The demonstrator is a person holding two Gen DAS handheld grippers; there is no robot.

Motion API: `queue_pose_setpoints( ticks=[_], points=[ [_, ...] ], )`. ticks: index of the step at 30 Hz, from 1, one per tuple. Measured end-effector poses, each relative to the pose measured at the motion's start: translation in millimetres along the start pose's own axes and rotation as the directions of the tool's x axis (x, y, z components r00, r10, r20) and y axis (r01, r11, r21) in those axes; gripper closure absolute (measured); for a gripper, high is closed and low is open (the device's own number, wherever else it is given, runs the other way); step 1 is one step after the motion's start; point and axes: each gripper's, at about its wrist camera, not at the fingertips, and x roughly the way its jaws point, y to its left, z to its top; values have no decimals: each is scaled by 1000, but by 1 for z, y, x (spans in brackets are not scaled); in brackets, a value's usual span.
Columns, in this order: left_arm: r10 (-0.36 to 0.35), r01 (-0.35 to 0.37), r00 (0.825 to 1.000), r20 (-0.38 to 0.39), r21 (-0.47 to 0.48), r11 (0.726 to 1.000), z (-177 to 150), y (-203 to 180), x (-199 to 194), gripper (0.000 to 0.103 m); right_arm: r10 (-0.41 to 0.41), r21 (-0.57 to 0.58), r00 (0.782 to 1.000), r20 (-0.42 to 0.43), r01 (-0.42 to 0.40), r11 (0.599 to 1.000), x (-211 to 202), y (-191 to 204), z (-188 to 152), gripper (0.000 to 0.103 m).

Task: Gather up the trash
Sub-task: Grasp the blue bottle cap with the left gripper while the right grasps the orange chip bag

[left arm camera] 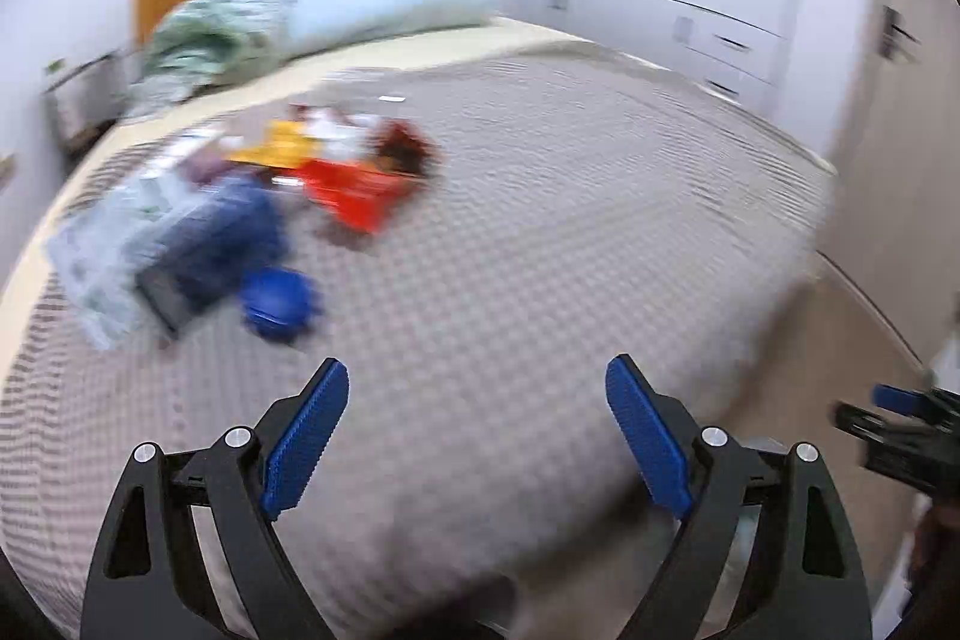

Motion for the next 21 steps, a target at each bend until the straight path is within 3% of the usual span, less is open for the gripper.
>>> queue_pose_setpoints(
  ticks=[4,7,8,13,17,19,21],
  points=[
    [122,-122,992,-43,-1,992,23,44,53,19,65,-135,998,21,-61,989,0,67,29,38],
    [128,-127,984,-123,18,992,31,57,96,23,101,-220,994,43,-90,971,-3,105,41,38],
    [166,-163,978,-123,31,986,35,59,107,24,111,-246,992,52,-95,964,-5,118,46,38],
    [280,-270,955,-93,109,957,37,61,120,55,117,-356,988,103,-73,931,-3,160,65,38],
    [247,-232,966,-83,155,960,33,68,115,55,123,-405,984,128,-62,912,6,189,78,38],
    [208,-196,975,-83,124,973,35,77,117,51,141,-397,981,131,-79,914,12,202,88,38],
    [128,-124,978,-164,34,992,34,88,126,45,154,-398,980,128,-92,913,20,214,97,38]
  ],
)
